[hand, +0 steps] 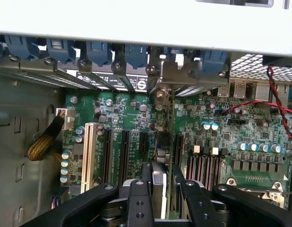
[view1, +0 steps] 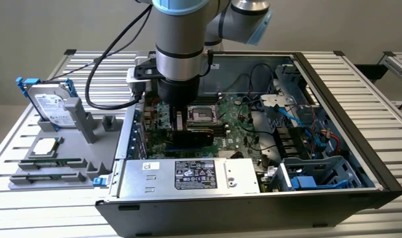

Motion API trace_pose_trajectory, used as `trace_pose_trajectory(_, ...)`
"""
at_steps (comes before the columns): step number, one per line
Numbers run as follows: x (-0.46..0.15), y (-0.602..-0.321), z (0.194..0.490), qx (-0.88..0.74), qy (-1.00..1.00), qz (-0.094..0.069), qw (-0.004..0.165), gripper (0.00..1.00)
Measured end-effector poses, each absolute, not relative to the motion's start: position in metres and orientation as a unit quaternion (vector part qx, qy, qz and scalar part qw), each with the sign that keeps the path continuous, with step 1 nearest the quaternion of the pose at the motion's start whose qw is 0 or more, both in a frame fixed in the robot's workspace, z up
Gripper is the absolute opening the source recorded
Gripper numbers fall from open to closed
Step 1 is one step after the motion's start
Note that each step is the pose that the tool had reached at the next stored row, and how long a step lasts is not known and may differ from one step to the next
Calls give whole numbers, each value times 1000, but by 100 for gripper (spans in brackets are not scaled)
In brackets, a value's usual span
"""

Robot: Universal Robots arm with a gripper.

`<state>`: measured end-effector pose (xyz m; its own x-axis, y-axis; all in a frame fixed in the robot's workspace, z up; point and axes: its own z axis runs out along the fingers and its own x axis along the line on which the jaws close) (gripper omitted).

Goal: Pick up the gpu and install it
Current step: 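Insert the gpu into the slot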

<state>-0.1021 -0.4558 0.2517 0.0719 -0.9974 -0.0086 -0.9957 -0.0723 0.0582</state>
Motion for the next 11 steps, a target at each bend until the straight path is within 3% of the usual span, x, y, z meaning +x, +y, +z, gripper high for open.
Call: trace_pose_trajectory(11,-102,-456,250,732,-680,-23,18,28)
